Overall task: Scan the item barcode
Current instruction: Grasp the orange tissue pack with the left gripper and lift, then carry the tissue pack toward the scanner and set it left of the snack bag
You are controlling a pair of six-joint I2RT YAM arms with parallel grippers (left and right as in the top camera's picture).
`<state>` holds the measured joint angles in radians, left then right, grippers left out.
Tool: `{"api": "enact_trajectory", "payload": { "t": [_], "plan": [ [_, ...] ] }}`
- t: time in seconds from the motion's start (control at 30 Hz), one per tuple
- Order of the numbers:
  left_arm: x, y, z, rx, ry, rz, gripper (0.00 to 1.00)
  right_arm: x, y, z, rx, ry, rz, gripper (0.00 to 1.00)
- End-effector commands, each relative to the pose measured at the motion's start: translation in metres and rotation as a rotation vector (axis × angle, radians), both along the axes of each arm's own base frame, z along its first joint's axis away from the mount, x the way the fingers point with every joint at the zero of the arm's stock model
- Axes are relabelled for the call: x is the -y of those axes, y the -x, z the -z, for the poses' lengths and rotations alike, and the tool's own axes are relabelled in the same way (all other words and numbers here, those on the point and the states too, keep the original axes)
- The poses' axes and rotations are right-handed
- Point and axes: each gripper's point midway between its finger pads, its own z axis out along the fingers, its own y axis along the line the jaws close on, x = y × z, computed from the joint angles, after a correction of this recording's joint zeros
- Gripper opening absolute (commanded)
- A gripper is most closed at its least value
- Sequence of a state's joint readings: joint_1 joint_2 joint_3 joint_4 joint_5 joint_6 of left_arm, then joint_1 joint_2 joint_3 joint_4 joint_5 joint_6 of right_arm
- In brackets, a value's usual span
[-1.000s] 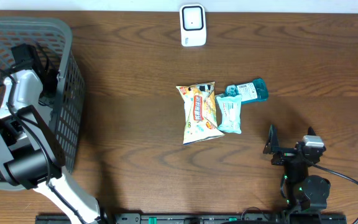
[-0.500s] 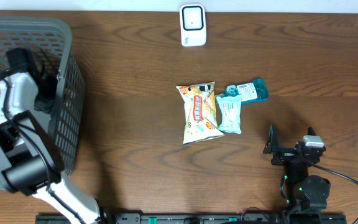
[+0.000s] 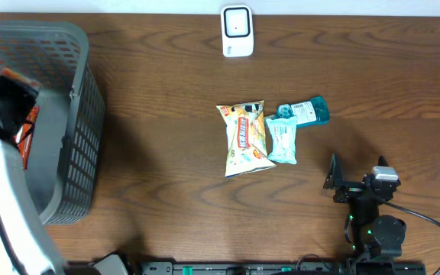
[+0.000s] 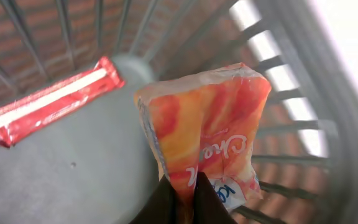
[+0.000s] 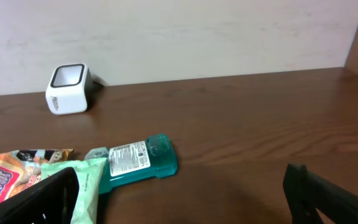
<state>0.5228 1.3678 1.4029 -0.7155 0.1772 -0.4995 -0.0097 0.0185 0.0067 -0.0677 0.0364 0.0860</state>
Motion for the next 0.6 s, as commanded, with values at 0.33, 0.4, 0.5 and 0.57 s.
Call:
{"api": "enact_trajectory", "payload": {
  "t": [0.33,0.4,0.5,0.57],
  "plan": [
    [0.157,0.005,-0.125,0.384,-0.176,0.455,0.07,0.001,0.000,0.002,-0.007,0.013,0.001,0.99],
    [0.200,-0.005,-0.112,0.352,-0.198,0.620,0.07,0.001,0.000,0.002,-0.007,0.013,0.001,0.99],
    [0.241,-0.017,-0.084,0.278,-0.200,0.767,0.07,0.001,0.000,0.002,-0.007,0.013,0.001,0.99],
    [0.261,-0.025,-0.062,0.219,-0.196,0.837,0.07,0.001,0.000,0.002,-0.007,0.013,0.001,0.99]
  ]
}}
